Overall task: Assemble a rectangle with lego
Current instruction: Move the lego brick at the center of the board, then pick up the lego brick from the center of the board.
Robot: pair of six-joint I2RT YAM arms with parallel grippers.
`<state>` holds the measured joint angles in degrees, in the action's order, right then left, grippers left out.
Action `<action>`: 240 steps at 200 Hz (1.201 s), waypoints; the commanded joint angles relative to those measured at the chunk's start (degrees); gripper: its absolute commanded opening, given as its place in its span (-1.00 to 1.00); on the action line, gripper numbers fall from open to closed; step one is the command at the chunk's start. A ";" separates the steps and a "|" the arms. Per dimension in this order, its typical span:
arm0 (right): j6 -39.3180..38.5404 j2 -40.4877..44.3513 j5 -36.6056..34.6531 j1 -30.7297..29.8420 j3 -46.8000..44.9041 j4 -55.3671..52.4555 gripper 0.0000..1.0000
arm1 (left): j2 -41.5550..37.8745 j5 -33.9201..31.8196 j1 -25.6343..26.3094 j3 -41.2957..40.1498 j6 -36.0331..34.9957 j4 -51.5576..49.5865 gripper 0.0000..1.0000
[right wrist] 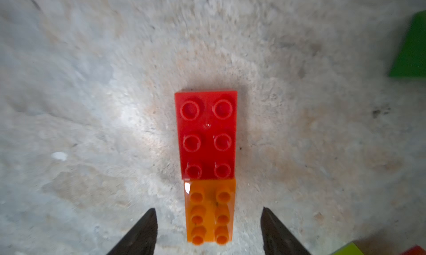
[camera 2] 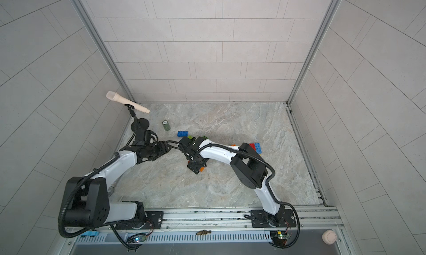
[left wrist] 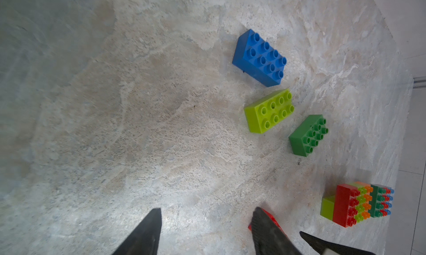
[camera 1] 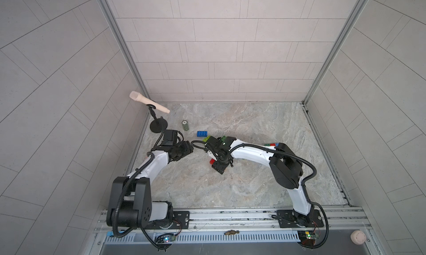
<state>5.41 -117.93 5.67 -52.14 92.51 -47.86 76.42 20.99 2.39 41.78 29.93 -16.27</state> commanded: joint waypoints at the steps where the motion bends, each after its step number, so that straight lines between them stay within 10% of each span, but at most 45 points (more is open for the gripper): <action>1: 1.75 8.95 3.65 3.36 -1.37 2.21 0.46 | -3.56 -1.92 -0.72 2.34 -1.37 -0.77 0.34; 48: 12.29 8.04 -0.29 11.29 -1.89 6.45 0.40 | -11.31 -3.99 1.26 -4.23 1.18 12.68 0.38; 103: 0.65 -8.01 -7.12 11.61 16.70 -2.01 0.55 | -7.69 -12.12 16.41 -4.60 -3.57 14.06 0.41; 240: -4.86 -25.19 -2.93 14.82 35.46 -7.61 0.60 | -4.11 -8.21 17.17 -5.31 -1.33 17.15 0.40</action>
<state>1.91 -141.23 1.21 -37.87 125.60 -53.84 71.72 12.19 19.42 36.60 28.40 -0.54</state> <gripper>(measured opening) 0.808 0.703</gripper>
